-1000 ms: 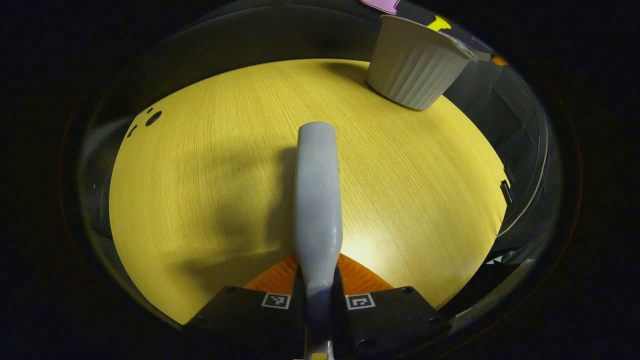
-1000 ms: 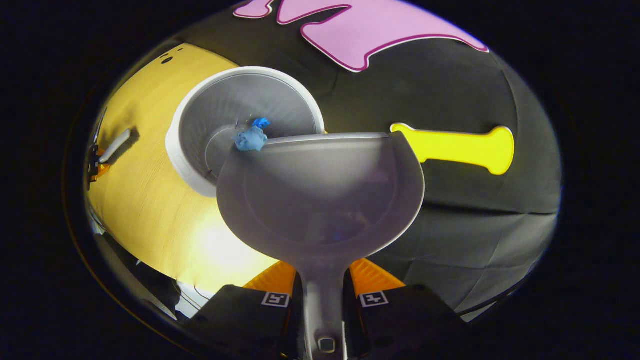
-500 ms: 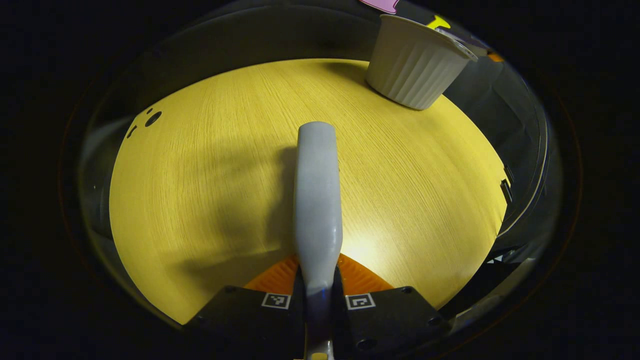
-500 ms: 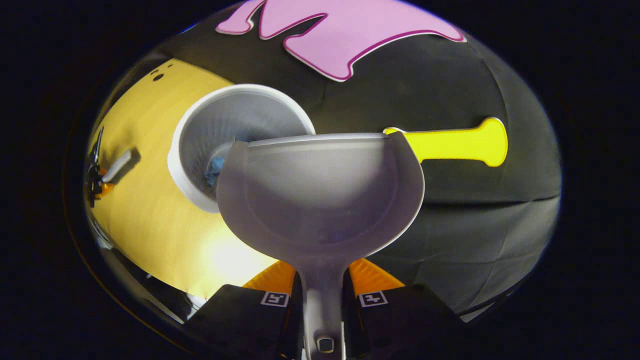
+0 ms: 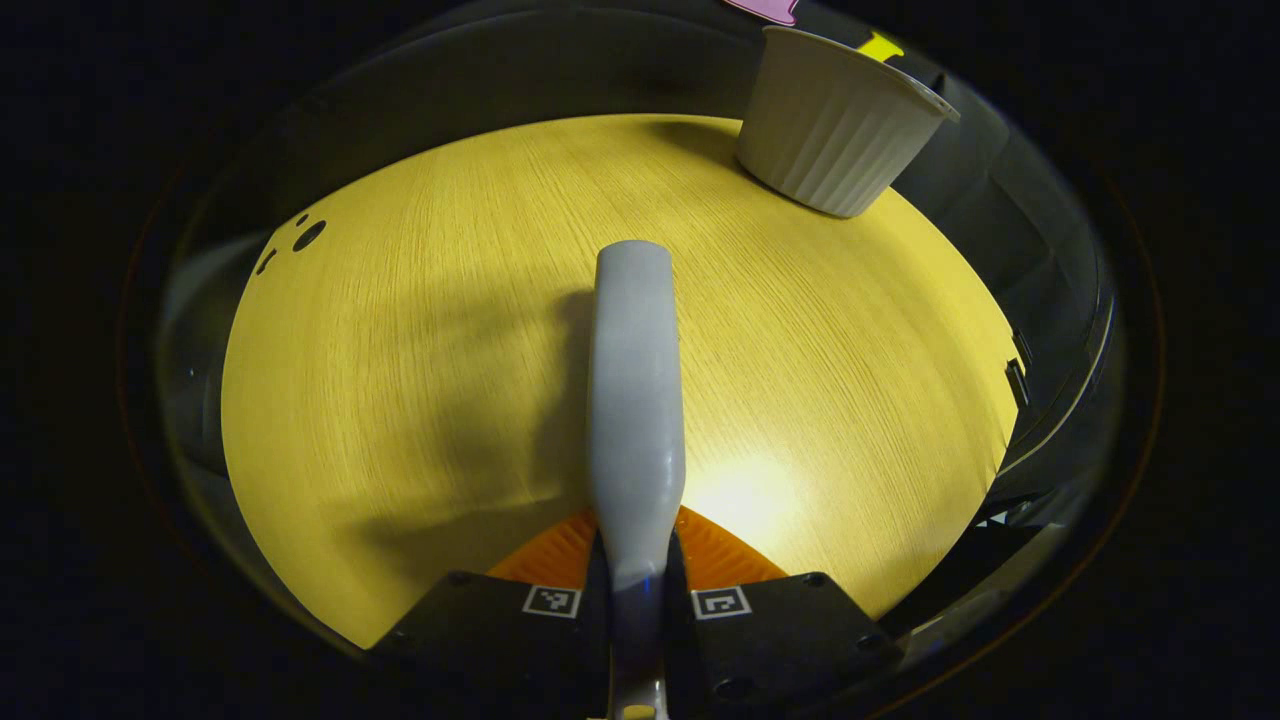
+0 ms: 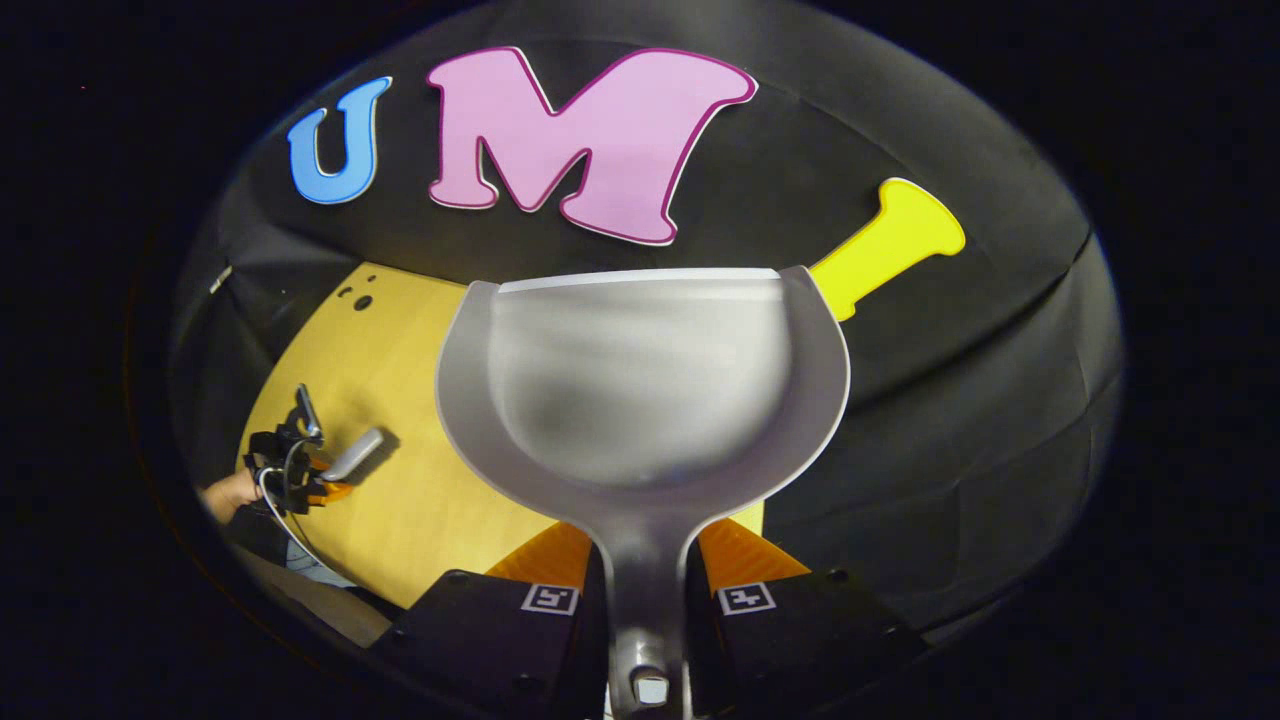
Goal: Pick up the small broom and dustpan from the desktop, sweep the trash into the dustpan with the broom, and then empty the trash into the garbage bin.
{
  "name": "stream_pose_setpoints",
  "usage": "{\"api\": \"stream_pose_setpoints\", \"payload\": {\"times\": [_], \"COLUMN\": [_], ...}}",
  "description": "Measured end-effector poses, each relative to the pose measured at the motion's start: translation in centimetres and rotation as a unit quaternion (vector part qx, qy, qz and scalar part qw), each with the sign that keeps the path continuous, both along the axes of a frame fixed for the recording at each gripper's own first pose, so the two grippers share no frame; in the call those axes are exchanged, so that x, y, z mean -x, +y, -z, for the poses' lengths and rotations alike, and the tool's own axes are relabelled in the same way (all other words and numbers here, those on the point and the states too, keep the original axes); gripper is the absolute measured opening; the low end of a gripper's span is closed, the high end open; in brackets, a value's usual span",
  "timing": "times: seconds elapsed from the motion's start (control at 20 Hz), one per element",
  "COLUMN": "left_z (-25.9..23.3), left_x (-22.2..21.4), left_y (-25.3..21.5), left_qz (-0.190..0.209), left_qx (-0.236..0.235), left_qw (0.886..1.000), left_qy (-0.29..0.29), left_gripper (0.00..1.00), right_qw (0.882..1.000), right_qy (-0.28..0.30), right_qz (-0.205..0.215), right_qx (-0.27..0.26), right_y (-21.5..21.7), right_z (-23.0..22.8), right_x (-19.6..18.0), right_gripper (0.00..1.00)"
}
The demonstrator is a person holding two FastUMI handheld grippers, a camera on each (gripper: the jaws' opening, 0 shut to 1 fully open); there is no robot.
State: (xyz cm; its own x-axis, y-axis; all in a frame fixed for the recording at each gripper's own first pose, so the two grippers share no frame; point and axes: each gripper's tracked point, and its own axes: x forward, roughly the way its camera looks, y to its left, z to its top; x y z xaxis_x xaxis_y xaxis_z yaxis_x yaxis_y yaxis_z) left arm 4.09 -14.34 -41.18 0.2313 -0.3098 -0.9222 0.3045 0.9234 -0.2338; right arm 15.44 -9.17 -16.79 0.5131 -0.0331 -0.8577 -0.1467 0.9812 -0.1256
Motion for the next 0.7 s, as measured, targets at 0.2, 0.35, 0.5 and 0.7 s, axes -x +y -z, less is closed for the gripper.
{"api": "stream_pose_setpoints", "payload": {"times": [0.2, 0.35, 0.5, 0.7], "left_z": [0.0, 0.0, 0.0, 0.0], "left_x": [0.0, 0.0, 0.0, -0.1], "left_y": [0.0, 0.1, 0.0, 0.0], "left_qz": [-0.002, -0.007, 0.005, -0.001], "left_qx": [-0.002, 0.000, -0.003, -0.008], "left_qw": [1.000, 1.000, 1.000, 1.000], "left_qy": [-0.001, -0.001, 0.002, 0.001], "left_gripper": [0.23, 0.26, 0.26, 0.26], "right_qw": [0.998, 0.997, 0.994, 0.987], "right_qy": [0.000, 0.008, 0.030, 0.076], "right_qz": [0.003, -0.002, 0.003, -0.001], "right_qx": [-0.057, -0.082, -0.107, -0.140], "right_y": [3.2, 5.4, 7.9, 11.0], "right_z": [-0.1, 1.0, 3.8, 8.7], "right_x": [5.7, 9.7, 13.2, 17.8], "right_gripper": [0.36, 0.36, 0.35, 0.36]}}
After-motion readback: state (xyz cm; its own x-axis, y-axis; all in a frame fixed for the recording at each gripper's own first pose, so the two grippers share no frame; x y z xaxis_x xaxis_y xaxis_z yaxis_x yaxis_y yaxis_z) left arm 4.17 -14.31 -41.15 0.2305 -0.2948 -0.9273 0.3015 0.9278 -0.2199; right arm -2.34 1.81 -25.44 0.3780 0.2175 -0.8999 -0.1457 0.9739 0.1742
